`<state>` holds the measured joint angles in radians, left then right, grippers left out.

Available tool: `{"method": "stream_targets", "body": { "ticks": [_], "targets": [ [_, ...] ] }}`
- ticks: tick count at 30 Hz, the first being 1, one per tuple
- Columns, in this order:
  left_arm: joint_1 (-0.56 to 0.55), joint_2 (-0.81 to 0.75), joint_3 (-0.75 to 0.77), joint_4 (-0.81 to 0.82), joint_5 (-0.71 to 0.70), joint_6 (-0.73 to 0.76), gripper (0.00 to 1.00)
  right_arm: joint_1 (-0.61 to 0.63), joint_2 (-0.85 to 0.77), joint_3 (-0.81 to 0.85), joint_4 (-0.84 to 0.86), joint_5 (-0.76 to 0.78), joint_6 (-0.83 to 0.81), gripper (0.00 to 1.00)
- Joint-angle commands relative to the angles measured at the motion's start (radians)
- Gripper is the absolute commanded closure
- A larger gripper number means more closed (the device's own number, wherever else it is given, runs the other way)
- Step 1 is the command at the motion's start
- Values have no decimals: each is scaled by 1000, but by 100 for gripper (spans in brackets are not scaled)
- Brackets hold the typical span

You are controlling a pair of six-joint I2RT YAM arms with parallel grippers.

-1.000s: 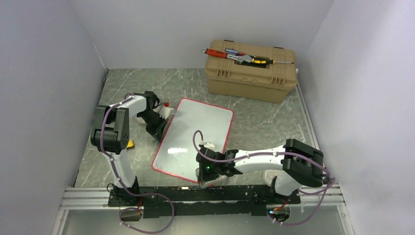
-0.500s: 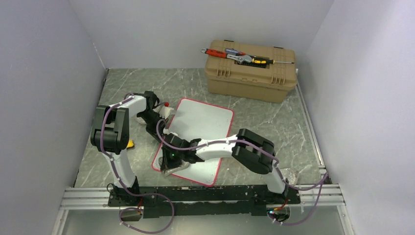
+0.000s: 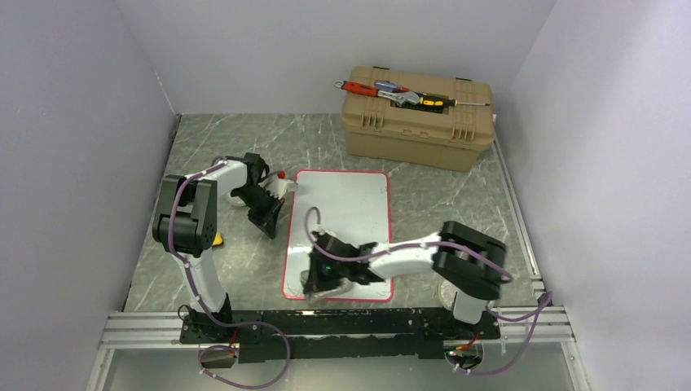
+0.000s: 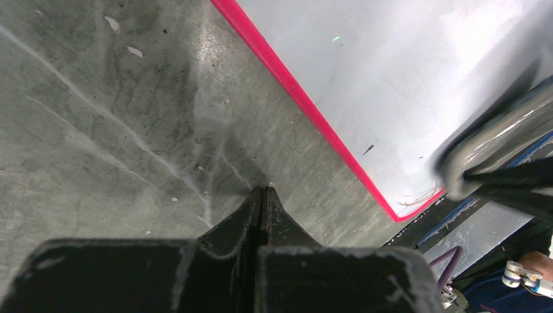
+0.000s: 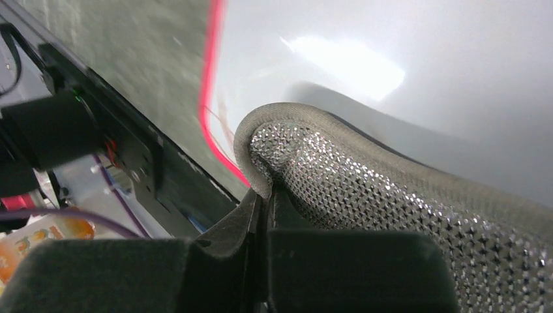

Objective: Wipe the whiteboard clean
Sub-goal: Erase the whiteboard at the center of the board.

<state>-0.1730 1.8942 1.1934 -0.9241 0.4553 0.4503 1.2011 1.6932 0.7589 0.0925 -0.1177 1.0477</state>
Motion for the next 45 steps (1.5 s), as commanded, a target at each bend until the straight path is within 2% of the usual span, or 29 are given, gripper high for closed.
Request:
{"method": "stream_targets", "body": {
  "ticks": [1, 3, 5, 10, 15, 16, 17, 18, 19, 20, 21, 22, 24, 28, 35, 39, 42, 45],
  "targets": [
    [-6, -15, 30, -13, 24, 3, 96, 21, 234, 228, -225, 39, -130, 100],
    [-5, -48, 61, -53, 47, -1, 96, 23, 266, 281, -226, 28, -147, 100],
    [-5, -87, 83, -67, 57, -12, 95, 18, 234, 266, -246, 43, -157, 100],
    [-23, -118, 145, -103, 77, -48, 91, -49, -77, 101, -268, 113, -132, 100],
    [-107, -224, 181, -40, -63, -74, 94, -191, -364, -70, -374, 217, -87, 100],
    [-104, -252, 158, 7, -64, -89, 87, -231, -407, -103, -400, 231, -78, 100],
    [-98, -271, 112, 115, -115, -147, 56, -270, -445, -134, -412, 238, -81, 100],
    [-97, -269, 54, 182, -196, -176, 52, -298, -484, -157, -421, 251, -87, 100],
    [-98, -239, 27, 174, -212, -159, 59, -318, -513, -172, -427, 265, -98, 100],
    [-98, -181, 92, 90, -154, -128, 66, -332, -534, -176, -442, 277, -108, 100],
    [-95, -118, 142, 17, -91, -112, 87, -346, -551, -175, -466, 292, -112, 100],
    [-94, -61, 183, -19, -59, -107, 95, -357, -559, -177, -469, 291, -115, 100],
    [-95, -7, 215, -25, -28, -115, 96, -372, -563, -187, -463, 276, -116, 100],
    [-113, -21, 157, 62, -2, -144, 97, -375, -534, -209, -450, 256, -106, 100],
    [-118, 43, 103, 105, 49, -189, 92, -336, -466, -242, -318, 179, -72, 100],
    [-137, 59, 70, 140, 29, -192, 80, -221, -311, -139, -280, 162, -57, 100],
    [-147, 102, 73, 151, -32, -205, 76, -135, -150, -36, -245, 140, -43, 100],
    [-154, 140, 77, 154, -88, -220, 77, -69, -3, 78, -214, 110, -45, 100]
  ]
}}
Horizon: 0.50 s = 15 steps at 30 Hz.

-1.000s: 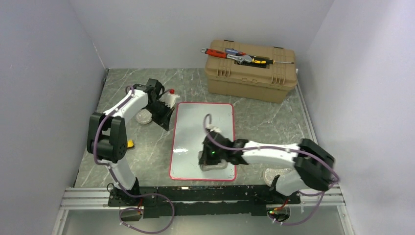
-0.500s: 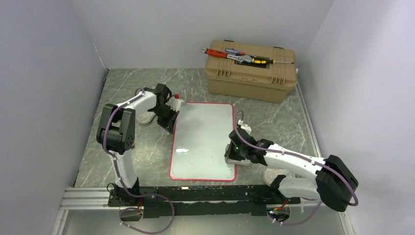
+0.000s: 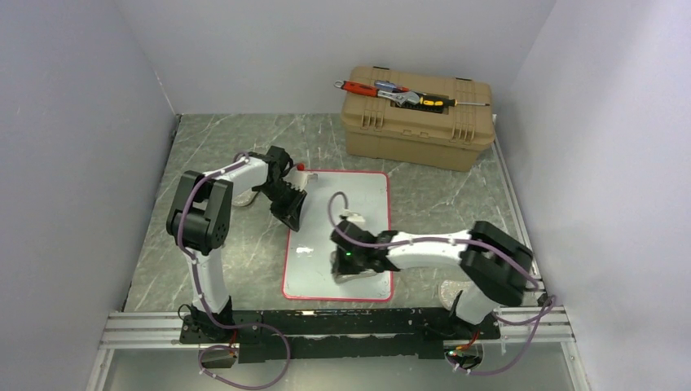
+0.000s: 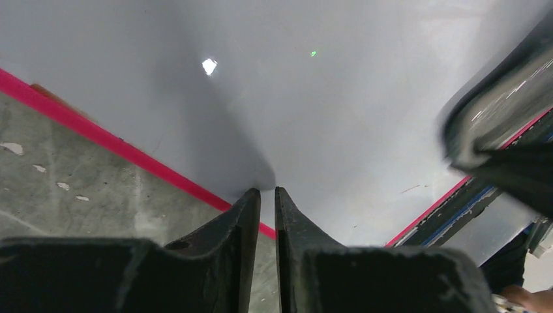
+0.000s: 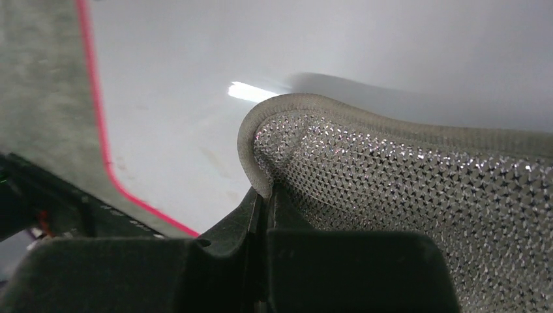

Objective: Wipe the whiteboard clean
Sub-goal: Erase the whiteboard at the center of the board.

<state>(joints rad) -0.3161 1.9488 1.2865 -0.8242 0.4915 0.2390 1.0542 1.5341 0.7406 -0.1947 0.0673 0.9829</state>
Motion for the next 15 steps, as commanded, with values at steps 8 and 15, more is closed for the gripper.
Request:
{"method": "stream_targets", "body": {
  "ticks": [8, 15],
  "targets": [
    [-18, 119, -30, 58, -173, -18, 83, 138, 338, 235, 105, -197, 14, 100],
    [-18, 123, -37, 55, -166, -10, 89, 115, 76, -143, 181, -177, 91, 100]
  ]
}}
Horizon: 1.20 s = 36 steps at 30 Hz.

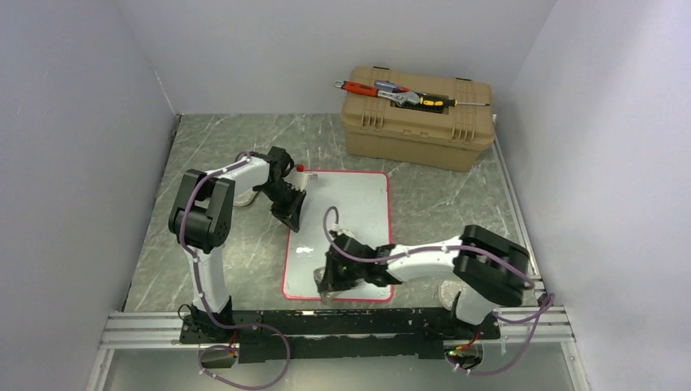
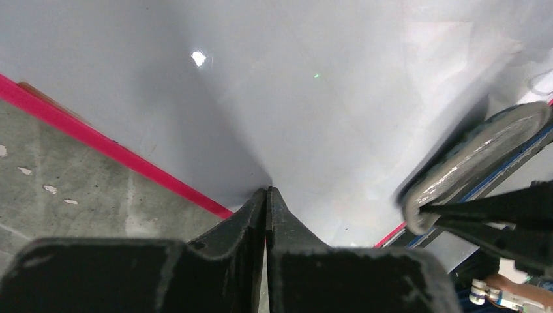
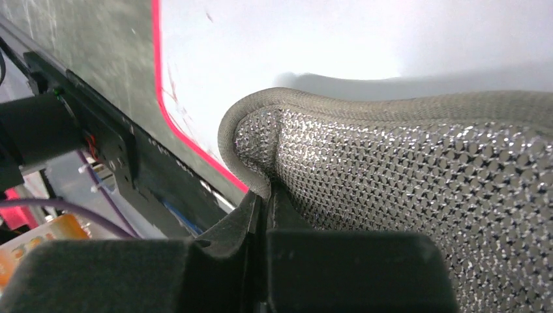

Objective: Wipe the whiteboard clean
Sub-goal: Erase the whiteboard at the center of the board.

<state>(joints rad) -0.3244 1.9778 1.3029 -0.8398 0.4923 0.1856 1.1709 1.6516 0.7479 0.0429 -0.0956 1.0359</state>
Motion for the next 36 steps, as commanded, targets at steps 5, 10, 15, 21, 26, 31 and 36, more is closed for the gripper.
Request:
{"method": "stream_targets", "body": {
  "ticks": [5, 10, 15, 21, 26, 31, 36],
  "targets": [
    [-10, 103, -52, 68, -159, 42, 91, 58, 149, 100, -84, -37, -32, 100],
    [-11, 112, -52, 62, -158, 43, 93, 72, 358, 411, -178, -65, -119, 100],
    [-11, 106, -63, 64, -155, 47, 95, 16, 242, 226, -111, -28, -56, 100],
    [-11, 101, -65, 64, -153, 55, 96, -48, 98, -18, -65, 35, -7, 100],
    [-11, 102, -64, 61, -152, 54, 96, 38, 320, 310, -136, -32, -103, 100],
    [-11, 102, -54, 51, -145, 56, 96, 48, 367, 383, -208, 0, -133, 100],
    [2, 89, -48, 47, -141, 59, 96, -189, 60, -100, -38, 68, -29, 100]
  ]
}}
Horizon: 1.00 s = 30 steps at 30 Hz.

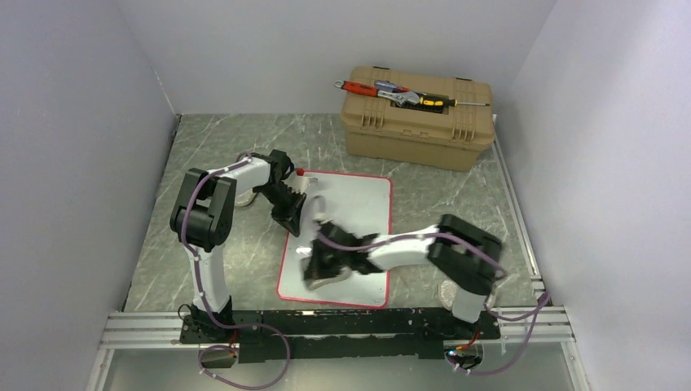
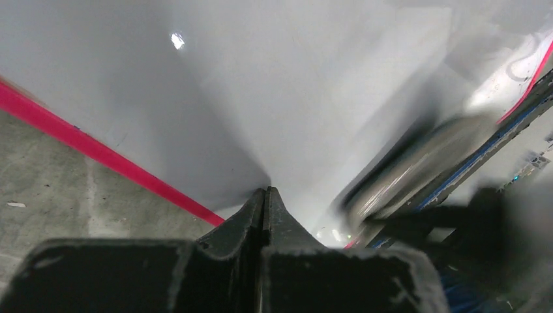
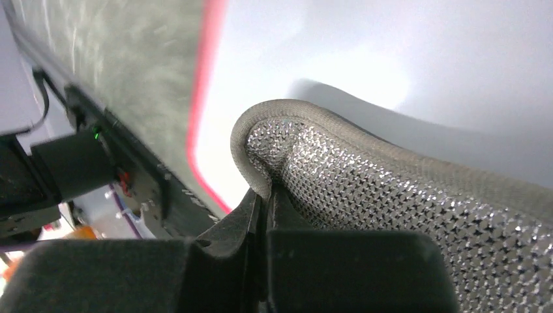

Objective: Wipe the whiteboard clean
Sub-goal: Erase the whiteboard at the center of the board.

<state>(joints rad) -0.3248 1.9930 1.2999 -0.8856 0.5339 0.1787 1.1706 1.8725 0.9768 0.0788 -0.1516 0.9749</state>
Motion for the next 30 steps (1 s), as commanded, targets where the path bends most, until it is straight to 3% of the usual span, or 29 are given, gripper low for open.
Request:
{"method": "stream_targets", "body": {
  "ticks": [1, 5, 11, 14, 16, 21, 24, 26, 30],
  "targets": [
    [7, 73, -44, 91, -178, 69, 96, -234, -203, -378, -42, 126, 32, 100],
    [13, 78, -48, 93, -180, 74, 96, -285, -178, -327, -36, 113, 1, 100],
    [15, 89, -45, 96, -170, 67, 96, -137, 149, 45, -41, 42, -2, 100],
    [15, 98, -32, 86, -166, 65, 96, -106, 224, 152, -56, 40, 5, 100],
    [15, 96, -31, 85, -165, 65, 96, -119, 208, 107, -23, 47, 32, 100],
    [20, 89, -16, 77, -158, 67, 96, -195, 19, -238, 72, 105, 121, 100],
    [36, 88, 0, 69, -149, 65, 96, -222, -28, -317, 77, 142, 145, 100],
    [47, 84, 4, 67, -144, 66, 96, -223, -4, -278, 90, 131, 136, 100],
    [52, 88, -3, 65, -150, 72, 96, -154, 146, -18, -2, 95, 76, 100]
  ]
}}
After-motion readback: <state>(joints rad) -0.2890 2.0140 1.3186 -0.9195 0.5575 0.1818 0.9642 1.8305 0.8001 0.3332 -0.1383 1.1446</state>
